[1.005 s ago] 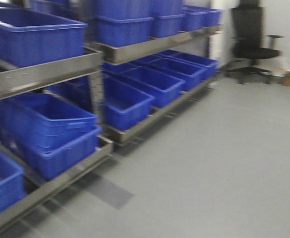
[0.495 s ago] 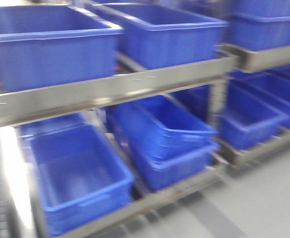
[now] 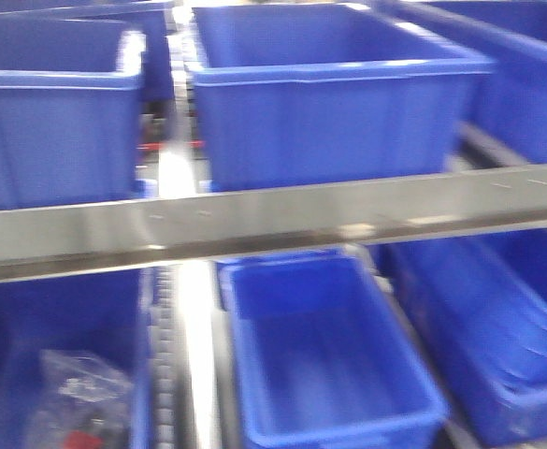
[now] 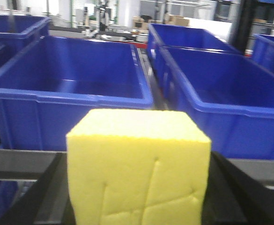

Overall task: Place yellow foam block on left shelf second layer
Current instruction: 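Turn to the shelf and bring the held cube over a blue bin, then lower the cube into the blue bin and open the right gripper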

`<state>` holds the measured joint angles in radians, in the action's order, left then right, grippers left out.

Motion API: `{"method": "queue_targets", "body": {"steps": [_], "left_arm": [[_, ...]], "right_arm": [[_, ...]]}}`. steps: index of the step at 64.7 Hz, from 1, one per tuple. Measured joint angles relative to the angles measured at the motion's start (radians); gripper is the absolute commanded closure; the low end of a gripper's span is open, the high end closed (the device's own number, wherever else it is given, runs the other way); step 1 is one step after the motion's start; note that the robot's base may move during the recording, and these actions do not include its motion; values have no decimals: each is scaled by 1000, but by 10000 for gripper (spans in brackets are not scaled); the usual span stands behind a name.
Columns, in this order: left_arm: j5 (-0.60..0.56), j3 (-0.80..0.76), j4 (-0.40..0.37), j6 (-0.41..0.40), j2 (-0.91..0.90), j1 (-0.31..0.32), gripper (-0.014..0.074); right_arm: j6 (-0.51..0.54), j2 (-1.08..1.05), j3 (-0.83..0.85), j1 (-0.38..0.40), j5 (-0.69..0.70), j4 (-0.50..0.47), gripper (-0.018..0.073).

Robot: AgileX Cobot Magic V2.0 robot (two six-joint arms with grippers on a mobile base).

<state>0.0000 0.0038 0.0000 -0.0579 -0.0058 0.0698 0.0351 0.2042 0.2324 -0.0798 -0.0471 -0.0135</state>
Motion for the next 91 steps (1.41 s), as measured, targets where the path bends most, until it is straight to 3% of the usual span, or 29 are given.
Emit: {"method": "queue_targets", "body": {"steps": [91], "left_arm": [[0,0,0,0,0,0,472]], "right_arm": [[1,0,0,0,0,0,91]]}}
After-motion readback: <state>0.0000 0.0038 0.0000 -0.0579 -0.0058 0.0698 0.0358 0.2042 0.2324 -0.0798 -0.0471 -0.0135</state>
